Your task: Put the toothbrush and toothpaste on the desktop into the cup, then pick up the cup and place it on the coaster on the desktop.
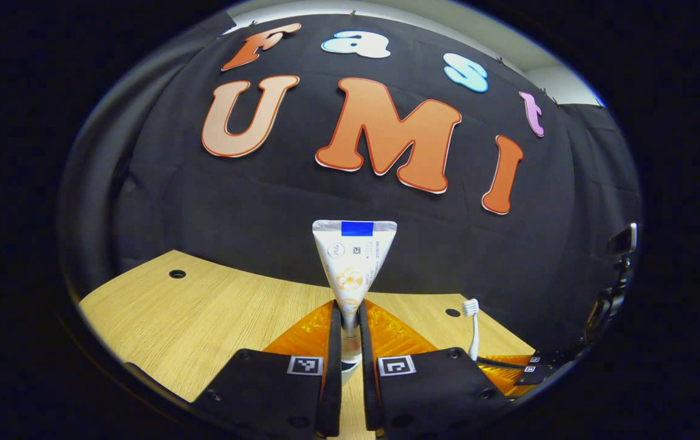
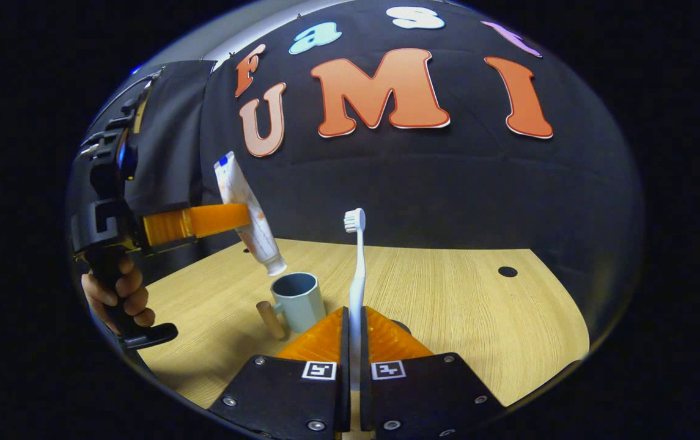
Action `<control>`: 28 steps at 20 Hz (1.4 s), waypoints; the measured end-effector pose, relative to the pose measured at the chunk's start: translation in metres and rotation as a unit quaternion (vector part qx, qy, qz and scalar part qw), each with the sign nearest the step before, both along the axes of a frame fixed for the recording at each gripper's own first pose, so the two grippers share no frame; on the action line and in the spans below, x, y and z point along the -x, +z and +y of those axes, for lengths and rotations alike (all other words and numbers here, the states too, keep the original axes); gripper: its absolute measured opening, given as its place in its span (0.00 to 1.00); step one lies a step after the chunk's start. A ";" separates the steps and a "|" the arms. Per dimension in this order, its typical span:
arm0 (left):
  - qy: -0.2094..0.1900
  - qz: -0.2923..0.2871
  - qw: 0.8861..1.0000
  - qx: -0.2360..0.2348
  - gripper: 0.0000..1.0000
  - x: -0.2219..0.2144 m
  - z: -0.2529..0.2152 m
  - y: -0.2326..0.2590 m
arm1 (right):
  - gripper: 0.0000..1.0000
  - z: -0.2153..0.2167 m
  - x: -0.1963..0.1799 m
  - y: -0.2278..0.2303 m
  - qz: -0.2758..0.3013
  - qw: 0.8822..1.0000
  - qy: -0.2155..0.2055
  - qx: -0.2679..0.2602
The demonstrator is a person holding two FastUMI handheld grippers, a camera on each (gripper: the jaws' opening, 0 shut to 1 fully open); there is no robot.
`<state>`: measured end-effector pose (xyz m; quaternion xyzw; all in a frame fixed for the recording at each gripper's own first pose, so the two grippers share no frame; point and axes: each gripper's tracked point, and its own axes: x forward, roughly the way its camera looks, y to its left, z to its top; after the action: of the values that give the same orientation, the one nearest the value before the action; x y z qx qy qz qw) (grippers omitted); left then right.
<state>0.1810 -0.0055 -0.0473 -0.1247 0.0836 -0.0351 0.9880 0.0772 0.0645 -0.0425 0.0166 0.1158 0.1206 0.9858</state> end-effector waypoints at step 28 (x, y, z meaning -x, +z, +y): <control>-0.026 0.074 0.996 -0.043 0.29 -0.008 0.010 -0.063 | 0.06 0.063 -0.075 0.075 -0.162 0.977 0.057 -0.123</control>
<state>0.1885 0.0049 -0.1101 -0.0817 0.1613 -0.0481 0.9823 0.1527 0.1277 0.0329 0.1118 -0.0604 0.1907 0.9734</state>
